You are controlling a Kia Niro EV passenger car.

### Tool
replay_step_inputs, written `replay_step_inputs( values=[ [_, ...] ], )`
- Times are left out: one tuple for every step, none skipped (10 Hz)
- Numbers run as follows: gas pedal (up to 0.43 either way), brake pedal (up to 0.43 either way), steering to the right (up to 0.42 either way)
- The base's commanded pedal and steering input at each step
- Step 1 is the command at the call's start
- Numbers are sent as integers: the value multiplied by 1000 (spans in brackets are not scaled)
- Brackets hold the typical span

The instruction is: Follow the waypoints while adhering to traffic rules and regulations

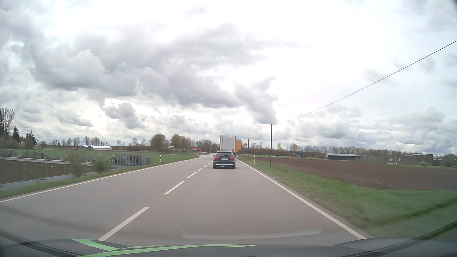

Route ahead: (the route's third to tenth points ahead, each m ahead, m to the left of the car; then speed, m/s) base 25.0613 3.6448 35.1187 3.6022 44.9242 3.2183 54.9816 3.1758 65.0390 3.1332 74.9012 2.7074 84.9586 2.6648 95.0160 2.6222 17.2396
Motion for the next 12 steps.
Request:
replay_step_inputs(
  values=[
    [0, 0, 3],
    [0, 0, 3],
    [0, 0, 3],
    [0, 0, 3],
    [20, 0, 2],
    [39, 0, 2],
    [47, 0, 1],
    [47, 0, 1],
    [59, 0, 2],
    [67, 0, 1],
    [87, 0, 2],
    [98, 0, 2]
  ],
)
